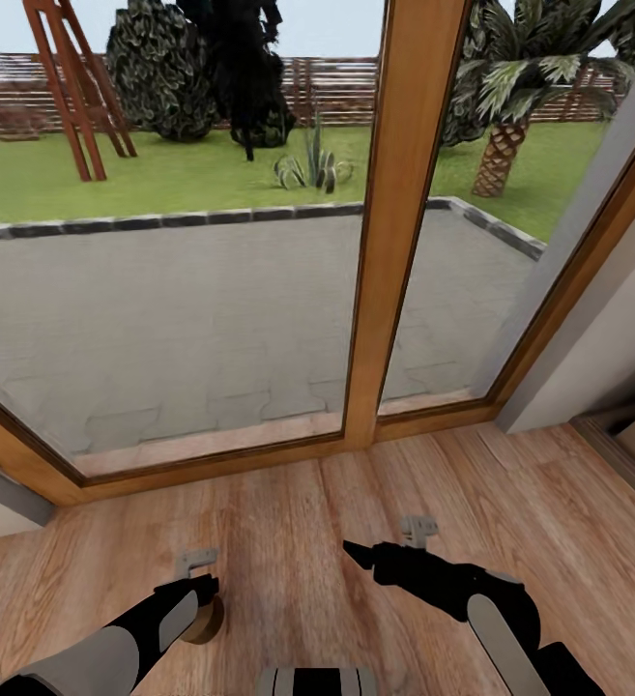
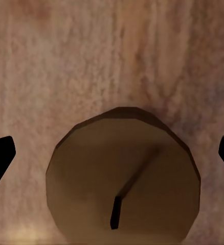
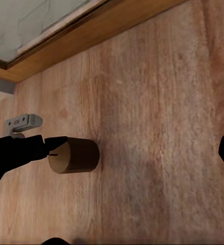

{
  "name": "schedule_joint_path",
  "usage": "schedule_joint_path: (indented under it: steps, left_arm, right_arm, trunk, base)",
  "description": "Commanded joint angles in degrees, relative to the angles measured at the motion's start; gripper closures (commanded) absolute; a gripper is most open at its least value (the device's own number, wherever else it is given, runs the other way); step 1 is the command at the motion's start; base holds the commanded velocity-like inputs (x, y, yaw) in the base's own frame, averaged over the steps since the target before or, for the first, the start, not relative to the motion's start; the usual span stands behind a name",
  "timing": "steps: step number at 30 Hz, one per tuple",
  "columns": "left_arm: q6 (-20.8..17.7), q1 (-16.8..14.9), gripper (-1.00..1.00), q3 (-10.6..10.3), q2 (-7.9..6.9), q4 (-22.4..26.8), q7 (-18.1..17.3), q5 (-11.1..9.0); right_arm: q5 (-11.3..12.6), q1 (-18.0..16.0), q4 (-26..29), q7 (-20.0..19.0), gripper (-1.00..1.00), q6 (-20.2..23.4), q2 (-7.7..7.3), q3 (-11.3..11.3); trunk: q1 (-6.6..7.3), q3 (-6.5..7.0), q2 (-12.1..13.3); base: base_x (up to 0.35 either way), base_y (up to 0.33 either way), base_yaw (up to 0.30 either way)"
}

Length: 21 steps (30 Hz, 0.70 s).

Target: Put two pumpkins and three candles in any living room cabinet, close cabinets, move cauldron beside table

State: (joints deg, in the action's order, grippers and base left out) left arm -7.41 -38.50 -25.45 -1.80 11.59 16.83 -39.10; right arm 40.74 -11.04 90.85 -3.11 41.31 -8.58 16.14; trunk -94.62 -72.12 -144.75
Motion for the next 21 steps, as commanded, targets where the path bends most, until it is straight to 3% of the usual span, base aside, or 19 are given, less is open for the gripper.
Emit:
schedule_joint_path:
  steps: [1,21]
  left_arm:
    - [-0.6,0.0,-1.00,-0.5,-0.05,0.2,0.4,-0.4]
    - [-1.1,0.0,-1.00,-0.4,-0.01,0.2,-2.2,-0.4]
  right_arm:
    - [-0.2,0.0,0.0,-0.2,-1.00,0.7,-0.03,-0.1]
    - [-0.2,0.0,0.0,-0.2,-1.00,1.2,-0.02,-0.2]
  trunk:
    - [0.01,-0.04,0.0]
    - [-0.20,-1.81,-0.1]
  base:
    - [0.000,0.000,0.000]
    - [0.000,0.000,0.000]
